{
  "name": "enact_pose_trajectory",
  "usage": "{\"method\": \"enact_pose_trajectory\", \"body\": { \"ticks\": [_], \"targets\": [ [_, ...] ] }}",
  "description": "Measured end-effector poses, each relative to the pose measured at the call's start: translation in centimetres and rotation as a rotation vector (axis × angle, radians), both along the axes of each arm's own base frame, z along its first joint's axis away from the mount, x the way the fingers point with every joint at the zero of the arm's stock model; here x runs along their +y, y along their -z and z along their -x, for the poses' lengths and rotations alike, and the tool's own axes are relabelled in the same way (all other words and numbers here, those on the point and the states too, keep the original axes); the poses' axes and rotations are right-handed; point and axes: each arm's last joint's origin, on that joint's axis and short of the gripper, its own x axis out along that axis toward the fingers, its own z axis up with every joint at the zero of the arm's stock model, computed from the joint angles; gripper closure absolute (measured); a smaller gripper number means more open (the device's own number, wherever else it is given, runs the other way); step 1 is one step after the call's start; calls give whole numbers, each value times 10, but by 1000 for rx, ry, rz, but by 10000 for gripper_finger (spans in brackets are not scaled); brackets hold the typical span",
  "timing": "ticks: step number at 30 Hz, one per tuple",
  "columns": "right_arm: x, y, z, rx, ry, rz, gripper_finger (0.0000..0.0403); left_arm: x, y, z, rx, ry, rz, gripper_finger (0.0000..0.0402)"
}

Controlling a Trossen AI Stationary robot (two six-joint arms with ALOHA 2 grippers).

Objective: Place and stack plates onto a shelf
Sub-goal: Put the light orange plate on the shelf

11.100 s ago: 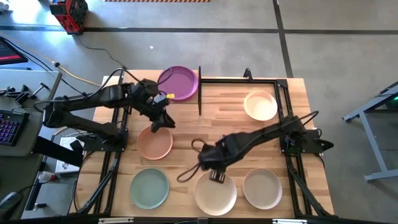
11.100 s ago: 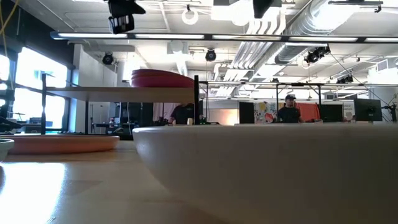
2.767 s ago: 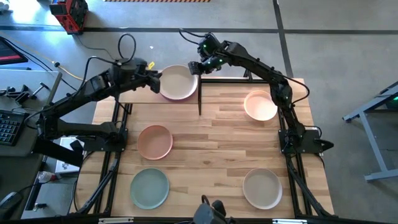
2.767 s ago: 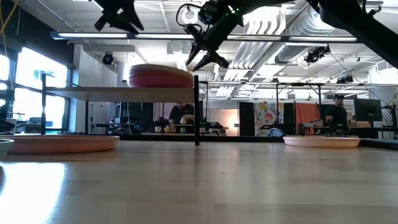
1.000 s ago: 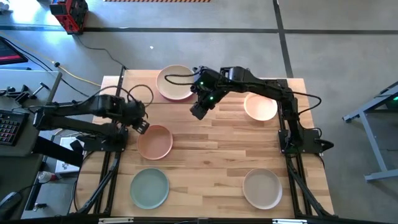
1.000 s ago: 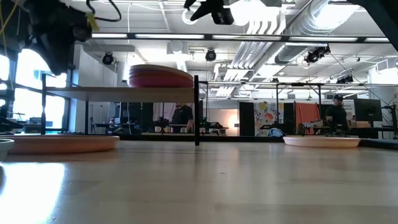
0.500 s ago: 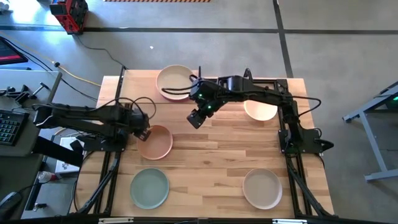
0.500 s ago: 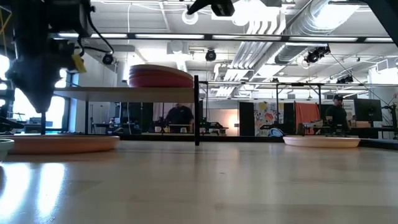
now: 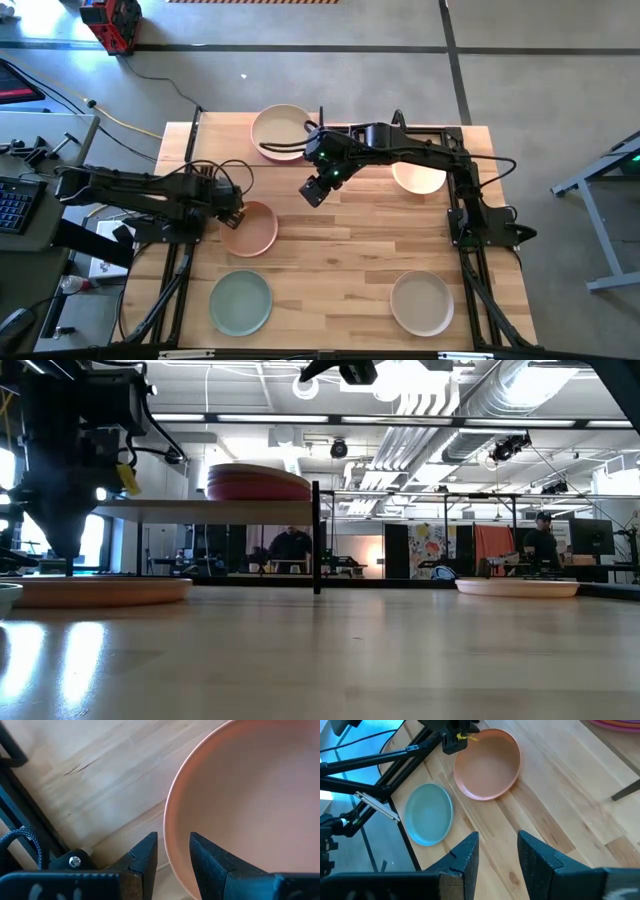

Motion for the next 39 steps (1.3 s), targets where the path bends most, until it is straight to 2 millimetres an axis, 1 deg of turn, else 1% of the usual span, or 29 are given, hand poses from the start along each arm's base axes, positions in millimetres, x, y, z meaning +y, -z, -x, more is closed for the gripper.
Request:
{"method": "enact_pose_trajectory", "body": {
  "ticks": [8, 18, 29, 34, 36, 39],
  "targets": [
    [0, 0, 0, -3, -1, 3, 288, 2, 10, -14, 14, -7, 1, 298],
    [0, 0, -1, -8, -8, 8, 288, 9, 23, -19, 128, -55, 22, 298],
    [0, 0, -1, -8, -9, 8, 288, 10, 33, -28, 143, -45, 56, 298],
    [2, 0, -1, -8, -19, 12, 288, 10, 38, -30, 175, -29, 65, 298],
    [4, 0, -1, -9, -33, 18, 288, 10, 39, -30, 178, -13, 74, 303],
    [7, 0, -1, -10, -41, 19, 288, 9, 39, -30, 179, 7, 82, 322]
  ]
}}
